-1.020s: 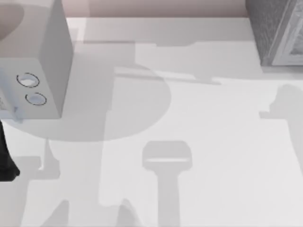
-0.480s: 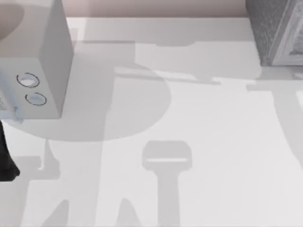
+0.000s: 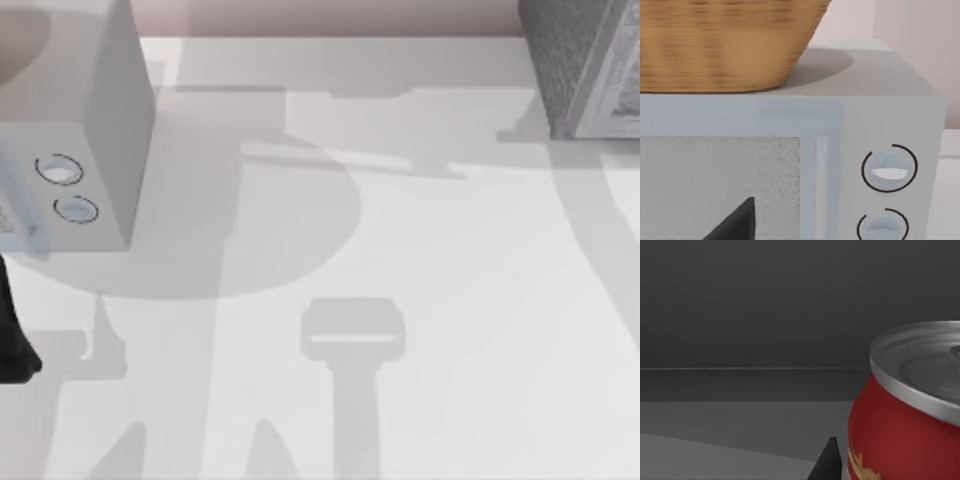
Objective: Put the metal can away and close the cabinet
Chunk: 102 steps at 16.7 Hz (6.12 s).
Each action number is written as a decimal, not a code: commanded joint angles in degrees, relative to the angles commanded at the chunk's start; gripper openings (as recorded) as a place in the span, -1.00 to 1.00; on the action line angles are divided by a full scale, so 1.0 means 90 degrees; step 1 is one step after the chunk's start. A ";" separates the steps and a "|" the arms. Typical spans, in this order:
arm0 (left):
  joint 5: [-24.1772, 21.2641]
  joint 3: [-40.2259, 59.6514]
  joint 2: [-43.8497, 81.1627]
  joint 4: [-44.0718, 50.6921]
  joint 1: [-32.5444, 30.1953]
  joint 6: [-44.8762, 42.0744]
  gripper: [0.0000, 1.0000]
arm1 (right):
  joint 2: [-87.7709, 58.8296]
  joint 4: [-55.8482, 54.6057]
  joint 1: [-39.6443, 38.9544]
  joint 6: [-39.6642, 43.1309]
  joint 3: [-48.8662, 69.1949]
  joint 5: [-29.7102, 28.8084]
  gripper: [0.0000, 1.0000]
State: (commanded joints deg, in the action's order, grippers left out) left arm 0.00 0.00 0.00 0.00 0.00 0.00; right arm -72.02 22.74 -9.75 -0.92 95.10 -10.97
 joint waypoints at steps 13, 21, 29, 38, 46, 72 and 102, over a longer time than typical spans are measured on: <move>0.0000 0.0000 0.0000 0.0000 0.0000 0.0000 1.00 | -0.0573 0.0142 -0.0028 -0.0012 0.0829 -0.0036 -1.00; 0.0000 0.0000 0.0000 0.0000 0.0000 0.0000 1.00 | -0.1884 0.0616 0.0063 0.0002 0.2523 0.0087 -1.00; 0.0000 0.0000 0.0000 0.0000 0.0000 0.0000 1.00 | -0.3051 0.1034 0.0195 -0.0019 0.4004 0.0193 -1.00; 0.0000 0.0000 0.0000 0.0000 0.0000 0.0000 1.00 | -0.4370 0.1481 0.0338 -0.0014 0.5789 0.0315 -1.00; 0.0000 0.0000 0.0000 0.0000 0.0000 0.0000 1.00 | -0.5290 0.1795 0.0466 -0.0009 0.7025 0.0429 -1.00; 0.0000 0.0000 0.0000 0.0000 0.0000 0.0000 1.00 | -0.5290 0.1795 0.0466 -0.0009 0.7025 0.0429 1.00; 0.0000 0.0000 0.0000 0.0000 0.0000 0.0000 1.00 | 0.3949 -0.1549 0.0881 0.0363 -0.4635 0.1356 1.00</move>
State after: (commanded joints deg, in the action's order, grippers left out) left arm 0.00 0.00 0.00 0.00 0.00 0.00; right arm -36.47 8.80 -1.83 2.35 53.39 1.23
